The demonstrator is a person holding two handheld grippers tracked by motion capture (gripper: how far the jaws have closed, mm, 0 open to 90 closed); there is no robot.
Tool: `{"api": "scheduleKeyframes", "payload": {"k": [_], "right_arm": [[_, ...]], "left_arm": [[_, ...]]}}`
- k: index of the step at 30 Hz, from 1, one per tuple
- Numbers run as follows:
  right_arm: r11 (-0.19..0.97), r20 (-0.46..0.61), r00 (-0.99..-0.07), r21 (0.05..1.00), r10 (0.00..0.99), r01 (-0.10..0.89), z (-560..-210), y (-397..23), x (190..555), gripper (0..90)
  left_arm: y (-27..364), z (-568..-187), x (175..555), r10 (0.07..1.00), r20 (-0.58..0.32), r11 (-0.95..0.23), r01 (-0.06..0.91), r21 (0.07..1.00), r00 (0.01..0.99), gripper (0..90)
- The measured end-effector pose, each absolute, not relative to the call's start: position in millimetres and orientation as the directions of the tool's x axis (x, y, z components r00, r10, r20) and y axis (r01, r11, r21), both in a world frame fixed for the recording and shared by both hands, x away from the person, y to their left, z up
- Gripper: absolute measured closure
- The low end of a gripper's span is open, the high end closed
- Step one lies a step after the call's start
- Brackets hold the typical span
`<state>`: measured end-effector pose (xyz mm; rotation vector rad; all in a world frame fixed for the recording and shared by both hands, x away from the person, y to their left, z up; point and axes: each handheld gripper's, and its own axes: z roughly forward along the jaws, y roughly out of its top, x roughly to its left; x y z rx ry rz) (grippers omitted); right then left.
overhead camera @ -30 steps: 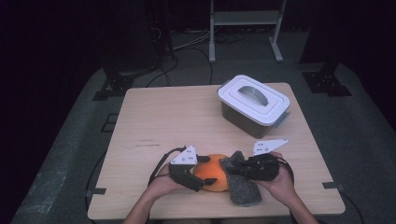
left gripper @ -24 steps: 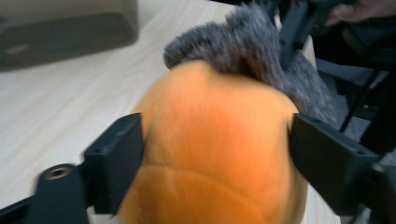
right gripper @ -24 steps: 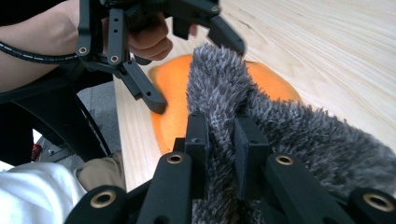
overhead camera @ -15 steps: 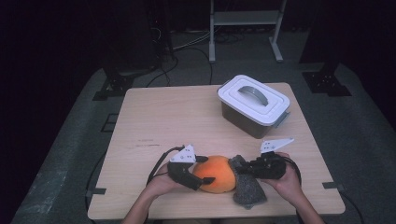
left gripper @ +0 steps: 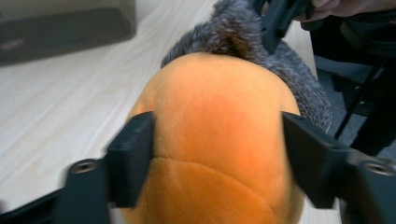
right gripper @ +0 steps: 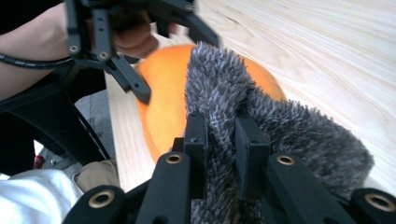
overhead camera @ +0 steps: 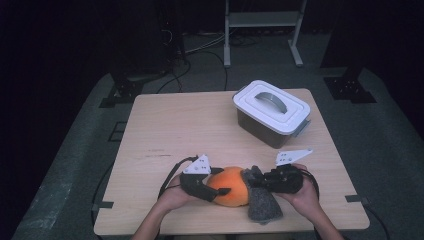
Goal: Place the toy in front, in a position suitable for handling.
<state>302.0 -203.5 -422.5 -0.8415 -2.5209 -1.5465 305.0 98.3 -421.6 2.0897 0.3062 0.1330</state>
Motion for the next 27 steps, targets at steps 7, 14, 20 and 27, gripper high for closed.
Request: {"api": "scheduleKeyframes", "payload": {"k": [7,14,20,27], "right_arm": [[0.278,0.294,-0.856,0.857,0.426,0.433,-404.3,-205.4,298.4,77.3],[0.356,0.274,-0.876,0.834,0.397,0.422,-416.1,-184.8,299.9,77.1],[0.365,0.264,-0.868,0.827,0.421,0.429,-417.4,-190.7,300.1,76.7],[0.341,0.33,-0.802,0.776,0.498,0.531,-432.8,-212.7,313.9,76.8]], "left_arm": [[93.7,-419.2,299.5,0.335,0.094,-0.433,0.065,0.899,0.937,42.5],[94.0,-420.0,305.1,0.32,-0.014,-0.431,0.159,0.888,0.947,20.8],[101.5,-424.9,311.3,0.336,-0.049,-0.438,0.202,0.876,0.941,26.9],[114.4,-428.7,316.7,0.321,-0.089,-0.438,0.231,0.869,0.943,27.0]]}}
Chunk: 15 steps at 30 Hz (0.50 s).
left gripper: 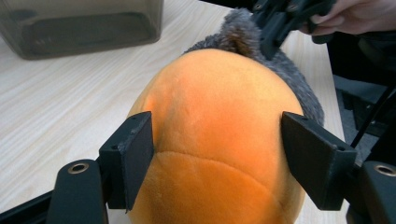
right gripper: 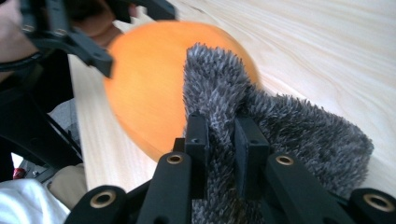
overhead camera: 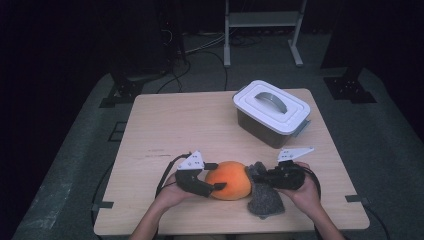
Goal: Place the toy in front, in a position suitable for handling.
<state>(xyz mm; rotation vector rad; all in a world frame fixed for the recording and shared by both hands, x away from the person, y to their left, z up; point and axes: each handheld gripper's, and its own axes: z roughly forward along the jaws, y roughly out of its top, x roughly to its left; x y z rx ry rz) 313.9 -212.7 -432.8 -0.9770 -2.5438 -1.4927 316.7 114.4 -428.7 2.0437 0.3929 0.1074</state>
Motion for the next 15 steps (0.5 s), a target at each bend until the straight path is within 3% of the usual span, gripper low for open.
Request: {"api": "scheduleKeyframes", "payload": {"k": [3,6,10,15], "right_arm": [[0.324,0.336,-0.796,0.78,0.503,0.535,-430.5,-214.8,314.6,76.9],[0.274,0.345,-0.824,0.825,0.449,0.494,-417.6,-208.0,307.2,76.3],[0.351,0.282,-0.854,0.821,0.437,0.451,-420.5,-191.4,300.4,76.1],[0.361,0.304,-0.829,0.791,0.47,0.494,-426.3,-198.7,307.0,77.2]], "left_arm": [[115.5,-429.6,315.7,0.311,-0.078,-0.447,0.218,0.868,0.947,27.0],[113.5,-431.3,315.1,0.308,-0.081,-0.442,0.218,0.87,0.948,27.0],[113.8,-431.7,314.5,0.29,-0.074,-0.455,0.205,0.867,0.954,27.0],[113.2,-431.9,314.0,0.289,-0.083,-0.452,0.212,0.866,0.954,27.1]]}}
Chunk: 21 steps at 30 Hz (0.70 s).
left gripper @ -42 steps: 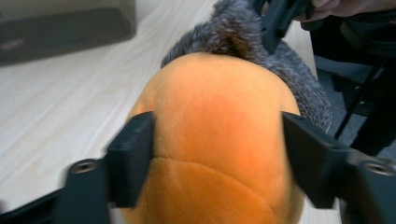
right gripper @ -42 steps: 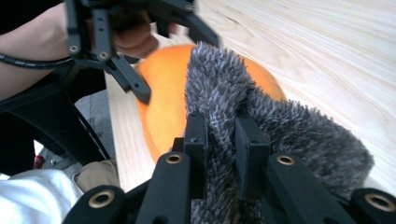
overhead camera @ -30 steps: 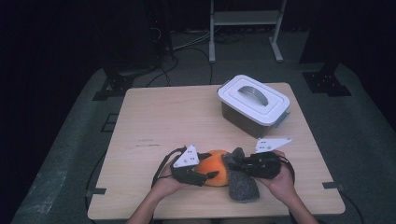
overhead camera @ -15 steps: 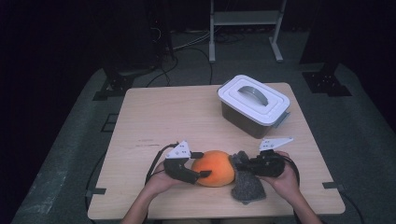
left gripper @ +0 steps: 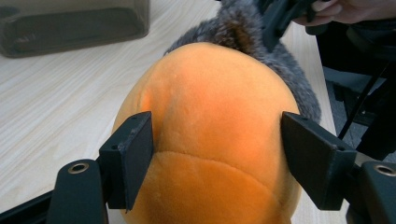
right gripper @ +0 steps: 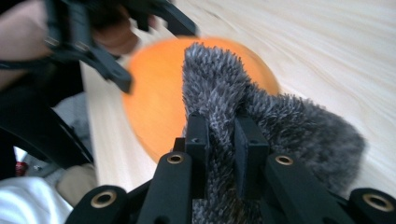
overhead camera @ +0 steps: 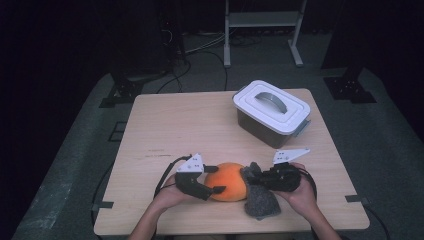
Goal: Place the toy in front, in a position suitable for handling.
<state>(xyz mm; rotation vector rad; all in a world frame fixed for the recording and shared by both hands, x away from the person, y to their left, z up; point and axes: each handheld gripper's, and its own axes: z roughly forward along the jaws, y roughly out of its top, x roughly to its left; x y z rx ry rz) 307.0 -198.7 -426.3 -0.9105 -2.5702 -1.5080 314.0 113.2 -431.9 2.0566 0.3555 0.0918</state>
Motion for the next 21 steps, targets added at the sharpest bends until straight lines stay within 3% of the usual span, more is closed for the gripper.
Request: {"api": "scheduleKeyframes", "payload": {"k": [4,10,17,21], "right_arm": [[0.359,0.319,-0.805,0.769,0.501,0.528,-429.2,-206.4,309.6,77.4],[0.369,0.257,-0.853,0.817,0.455,0.443,-415.0,-189.8,297.3,76.6],[0.403,0.297,-0.865,0.791,0.404,0.46,-424.8,-190.4,297.4,76.7],[0.428,0.308,-0.879,0.783,0.364,0.452,-426.7,-186.9,293.4,76.7]], "left_arm": [[110.3,-432.5,311.2,0.288,-0.075,-0.461,0.207,0.863,0.955,27.3],[106.5,-433.5,308.1,0.284,-0.064,-0.465,0.197,0.863,0.957,27.0],[102.1,-419.9,308.9,0.314,-0.094,-0.451,0.236,0.861,0.945,9.9],[102.4,-430.9,315.8,0.334,-0.154,-0.472,0.306,0.827,0.93,7.8]]}}
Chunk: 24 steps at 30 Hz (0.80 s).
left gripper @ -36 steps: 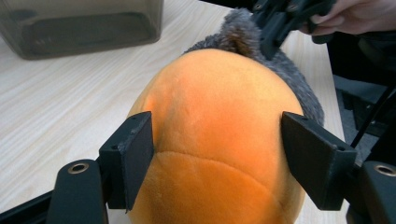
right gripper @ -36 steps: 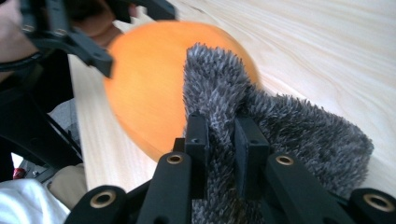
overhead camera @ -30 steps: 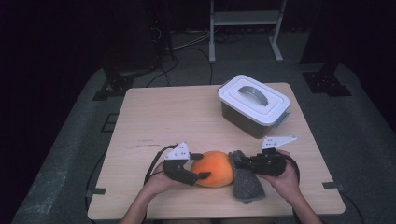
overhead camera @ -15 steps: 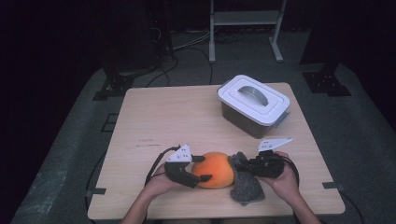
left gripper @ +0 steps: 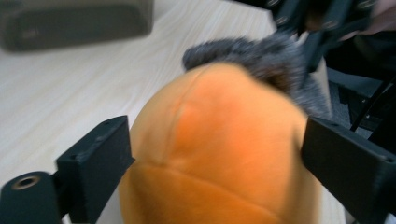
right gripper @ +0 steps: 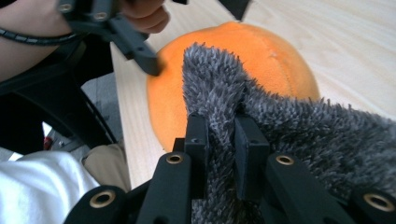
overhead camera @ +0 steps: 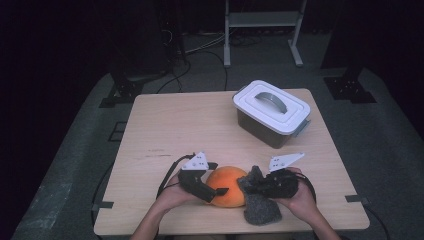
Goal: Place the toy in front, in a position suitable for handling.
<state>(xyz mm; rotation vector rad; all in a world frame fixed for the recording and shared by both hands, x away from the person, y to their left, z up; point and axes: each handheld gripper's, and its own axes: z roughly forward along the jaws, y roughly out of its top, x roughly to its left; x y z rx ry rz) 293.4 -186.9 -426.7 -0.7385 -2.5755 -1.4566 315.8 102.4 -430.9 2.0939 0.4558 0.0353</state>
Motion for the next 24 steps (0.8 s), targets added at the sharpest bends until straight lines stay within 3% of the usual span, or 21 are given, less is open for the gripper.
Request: {"api": "scheduleKeyframes", "payload": {"k": [2,6,9,12,17,24], "right_arm": [[0.433,0.301,-0.879,0.781,0.369,0.45,-424.9,-186.5,293.5,76.8],[0.416,0.272,-0.877,0.799,0.395,0.435,-415.4,-188.2,294.3,77.2],[0.362,0.257,-0.873,0.833,0.415,0.418,-405.7,-188.7,293.4,77.1],[0.345,0.235,-0.869,0.848,0.436,0.402,-401.2,-186.7,292.5,77.0],[0.358,0.249,-0.863,0.832,0.44,0.423,-410.6,-186.6,295.8,77.1],[0.361,0.283,-0.843,0.807,0.457,0.466,-420.8,-198.4,304.2,77.4]], "left_arm": [[102.0,-437.8,316.3,0.325,-0.172,-0.463,0.315,0.828,0.93,9.1],[100.7,-431.5,310.4,0.329,-0.089,-0.468,0.244,0.849,0.94,30.5],[93.6,-428.8,304.7,0.345,-0.027,-0.446,0.19,0.875,0.938,36.1],[83.4,-429.1,300.2,0.396,0.05,-0.445,0.144,0.884,0.917,36.4],[83.8,-432.8,304.0,0.382,0.002,-0.45,0.184,0.874,0.924,30.8],[93.0,-435.6,305.8,0.35,-0.014,-0.471,0.189,0.862,0.937,29.7]]}}
